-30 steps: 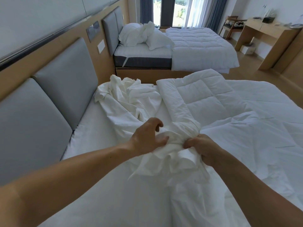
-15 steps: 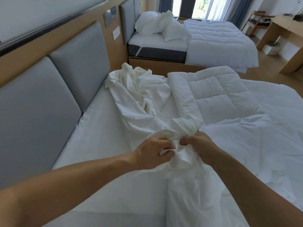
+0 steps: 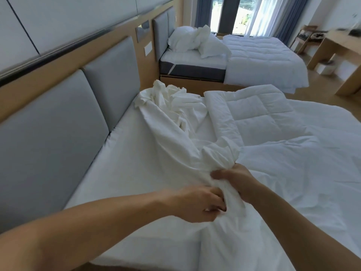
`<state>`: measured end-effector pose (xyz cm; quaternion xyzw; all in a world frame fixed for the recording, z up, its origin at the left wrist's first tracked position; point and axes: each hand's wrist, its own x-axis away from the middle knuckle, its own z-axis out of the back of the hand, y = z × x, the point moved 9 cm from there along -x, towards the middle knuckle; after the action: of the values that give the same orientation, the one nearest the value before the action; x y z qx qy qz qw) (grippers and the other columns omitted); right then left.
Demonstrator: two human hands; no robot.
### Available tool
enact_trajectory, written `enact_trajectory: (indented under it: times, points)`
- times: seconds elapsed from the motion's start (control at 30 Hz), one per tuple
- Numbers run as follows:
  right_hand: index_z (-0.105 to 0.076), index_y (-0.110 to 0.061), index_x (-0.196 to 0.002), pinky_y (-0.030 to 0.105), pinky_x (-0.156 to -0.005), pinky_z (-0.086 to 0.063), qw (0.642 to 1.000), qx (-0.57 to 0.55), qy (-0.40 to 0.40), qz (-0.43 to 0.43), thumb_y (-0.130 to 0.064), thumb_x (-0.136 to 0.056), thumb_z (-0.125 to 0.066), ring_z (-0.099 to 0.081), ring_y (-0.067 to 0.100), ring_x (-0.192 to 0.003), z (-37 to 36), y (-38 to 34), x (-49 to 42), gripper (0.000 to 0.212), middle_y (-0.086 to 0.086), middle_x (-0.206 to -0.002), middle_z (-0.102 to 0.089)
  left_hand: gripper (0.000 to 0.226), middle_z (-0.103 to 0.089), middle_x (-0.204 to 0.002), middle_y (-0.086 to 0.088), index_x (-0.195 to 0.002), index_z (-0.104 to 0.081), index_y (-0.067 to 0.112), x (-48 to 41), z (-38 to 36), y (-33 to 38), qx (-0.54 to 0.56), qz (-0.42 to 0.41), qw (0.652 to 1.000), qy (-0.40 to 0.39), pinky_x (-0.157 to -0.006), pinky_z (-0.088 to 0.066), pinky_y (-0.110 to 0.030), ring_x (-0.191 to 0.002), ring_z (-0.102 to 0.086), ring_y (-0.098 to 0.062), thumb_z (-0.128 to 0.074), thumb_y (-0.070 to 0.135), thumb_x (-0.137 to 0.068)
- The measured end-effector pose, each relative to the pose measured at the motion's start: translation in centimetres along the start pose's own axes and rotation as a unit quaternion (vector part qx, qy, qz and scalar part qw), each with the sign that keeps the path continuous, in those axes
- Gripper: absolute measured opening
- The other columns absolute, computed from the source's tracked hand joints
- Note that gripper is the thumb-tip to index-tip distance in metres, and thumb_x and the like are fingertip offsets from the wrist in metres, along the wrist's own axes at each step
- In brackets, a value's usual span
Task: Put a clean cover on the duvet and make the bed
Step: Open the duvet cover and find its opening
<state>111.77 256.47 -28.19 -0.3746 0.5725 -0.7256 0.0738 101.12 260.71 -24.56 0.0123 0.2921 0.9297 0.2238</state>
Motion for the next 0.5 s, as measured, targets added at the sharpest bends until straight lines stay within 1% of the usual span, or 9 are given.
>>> enact_trajectory:
  times: [0.1,0.13,0.2,0.23,0.27,0.33,0.37,0.43,0.5]
  points:
    - [-0.069,-0.001,-0.108,0.046,-0.083,-0.059,0.999,0.018,-0.031,-0.001,-0.007,-0.065,-0.084,-0.074,0.032,-0.090,0.1,0.7,1.6,0.046,0.016,-0.100,-0.075,0.023,-0.066,-0.113,0.002,-0.116,-0.072,0.014,1.1,-1.2,-1.0,0.148,0.120,0.978,-0.087,-0.080,-0.039,-0.007,-0.089,-0.056,-0.004,-0.062,0.020,-0.097]
    - [-0.069,0.000,-0.110,0.049,-0.087,-0.058,0.999,0.019,-0.039,-0.006,-0.009,-0.060,-0.083,-0.073,0.034,-0.093,0.3,1.0,2.1,0.052,0.016,-0.101,-0.075,0.019,-0.069,-0.104,0.002,-0.112,-0.072,0.011,1.4,-1.0,-1.8,0.222,0.161,0.958,-0.082,-0.077,-0.043,-0.010,-0.085,-0.059,-0.004,-0.061,0.018,-0.097]
    - [-0.068,0.001,-0.112,0.052,-0.091,-0.056,0.998,0.016,-0.057,-0.017,-0.008,-0.055,-0.079,-0.072,0.036,-0.097,0.6,1.6,2.7,0.059,0.017,-0.105,-0.074,0.012,-0.071,-0.087,0.005,-0.102,-0.070,0.010,1.9,0.6,-4.4,0.295,0.237,0.926,0.005,-0.067,-0.046,-0.018,-0.079,-0.067,-0.014,-0.062,0.016,-0.096]
    - [-0.068,0.002,-0.113,0.053,-0.092,-0.056,0.998,0.015,-0.063,-0.021,-0.006,-0.054,-0.077,-0.071,0.037,-0.098,0.8,1.9,2.8,0.060,0.018,-0.106,-0.074,0.011,-0.069,-0.087,0.007,-0.102,-0.067,0.013,2.3,1.6,-6.0,0.257,0.272,0.926,0.061,-0.066,-0.045,-0.018,-0.080,-0.068,-0.019,-0.065,0.021,-0.094]
    - [-0.067,0.002,-0.114,0.053,-0.092,-0.055,0.997,0.012,-0.067,-0.023,-0.004,-0.054,-0.076,-0.071,0.038,-0.099,0.9,2.0,2.9,0.061,0.018,-0.107,-0.073,0.022,-0.066,-0.093,0.008,-0.109,-0.064,0.018,2.8,2.3,-7.3,0.192,0.301,0.929,0.096,-0.070,-0.046,-0.018,-0.087,-0.067,-0.021,-0.070,0.027,-0.090]
    - [-0.066,0.002,-0.117,0.052,-0.091,-0.056,0.997,0.002,-0.081,-0.018,-0.001,-0.056,-0.074,-0.070,0.039,-0.099,1.2,1.7,2.8,0.061,0.020,-0.108,-0.073,0.061,-0.057,-0.120,0.006,-0.137,-0.050,0.025,2.8,1.9,-8.6,0.101,0.323,0.939,0.068,-0.089,-0.045,-0.020,-0.106,-0.059,-0.017,-0.076,0.040,-0.083]
    - [-0.066,0.001,-0.117,0.050,-0.089,-0.057,0.996,-0.001,-0.094,-0.009,0.002,-0.060,-0.073,-0.070,0.038,-0.100,1.3,1.3,2.6,0.058,0.020,-0.108,-0.073,0.072,-0.052,-0.130,0.004,-0.145,-0.043,0.025,2.2,1.5,-8.7,0.062,0.310,0.948,0.045,-0.099,-0.043,-0.024,-0.116,-0.054,-0.017,-0.075,0.044,-0.083]
    - [-0.066,-0.002,-0.118,0.044,-0.084,-0.057,0.992,0.008,-0.124,0.010,0.011,-0.072,-0.067,-0.070,0.035,-0.101,1.6,0.3,2.3,0.048,0.018,-0.109,-0.073,0.060,-0.057,-0.133,0.000,-0.139,-0.054,0.024,0.3,2.0,-8.2,0.000,0.241,0.968,0.069,-0.103,-0.044,-0.033,-0.120,-0.054,-0.021,-0.070,0.046,-0.085]
    - [-0.066,-0.004,-0.118,0.038,-0.081,-0.058,0.991,0.040,-0.124,0.018,0.014,-0.078,-0.065,-0.071,0.030,-0.099,2.6,-0.5,1.8,0.044,0.014,-0.107,-0.074,0.033,-0.071,-0.115,0.000,-0.118,-0.071,0.021,-1.5,3.1,-7.4,-0.022,0.188,0.977,0.097,-0.089,-0.050,-0.031,-0.104,-0.065,-0.023,-0.066,0.034,-0.088]
